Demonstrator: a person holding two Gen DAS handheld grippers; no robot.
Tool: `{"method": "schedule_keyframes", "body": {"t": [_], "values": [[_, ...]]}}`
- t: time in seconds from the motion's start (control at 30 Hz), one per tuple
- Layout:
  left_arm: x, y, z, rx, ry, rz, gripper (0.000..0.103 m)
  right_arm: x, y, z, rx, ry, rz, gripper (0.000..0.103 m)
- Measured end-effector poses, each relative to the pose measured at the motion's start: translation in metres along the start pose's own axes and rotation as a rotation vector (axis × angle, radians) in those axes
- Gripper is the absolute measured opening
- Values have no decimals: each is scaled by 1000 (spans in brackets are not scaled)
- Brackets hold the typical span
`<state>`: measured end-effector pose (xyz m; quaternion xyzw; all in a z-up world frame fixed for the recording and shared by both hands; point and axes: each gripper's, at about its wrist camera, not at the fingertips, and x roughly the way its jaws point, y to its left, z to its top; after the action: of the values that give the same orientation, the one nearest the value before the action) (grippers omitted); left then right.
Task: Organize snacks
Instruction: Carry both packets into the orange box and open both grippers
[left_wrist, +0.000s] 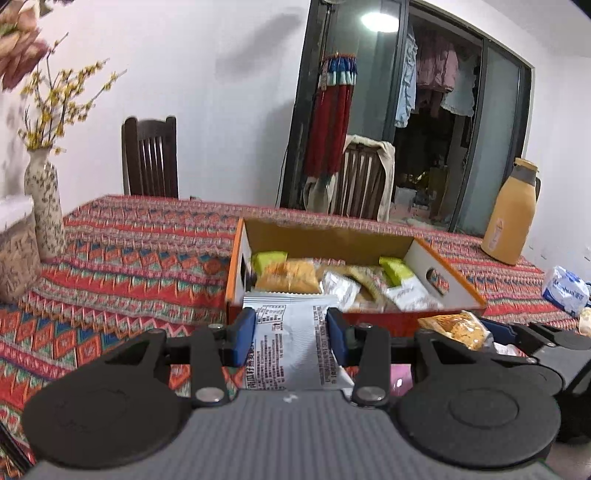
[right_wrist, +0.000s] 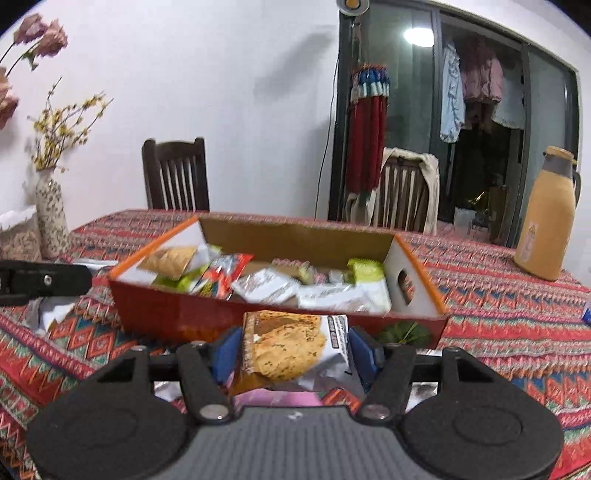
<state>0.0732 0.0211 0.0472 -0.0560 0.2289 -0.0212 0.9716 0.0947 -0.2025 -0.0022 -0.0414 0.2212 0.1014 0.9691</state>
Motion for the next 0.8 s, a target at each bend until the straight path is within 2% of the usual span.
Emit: {"method": "schedule_keyframes", "body": {"t": [0.33, 0.53, 0.8], "values": [[15, -30, 36, 47, -62, 36, 43, 9, -31, 36, 8, -93, -31, 62], [38, -50, 55, 59, -79, 55, 43, 25, -44, 54, 21, -124, -35, 62], [82, -62, 70, 42, -61, 90, 43, 60, -53, 69, 40, -133, -11, 62]]}}
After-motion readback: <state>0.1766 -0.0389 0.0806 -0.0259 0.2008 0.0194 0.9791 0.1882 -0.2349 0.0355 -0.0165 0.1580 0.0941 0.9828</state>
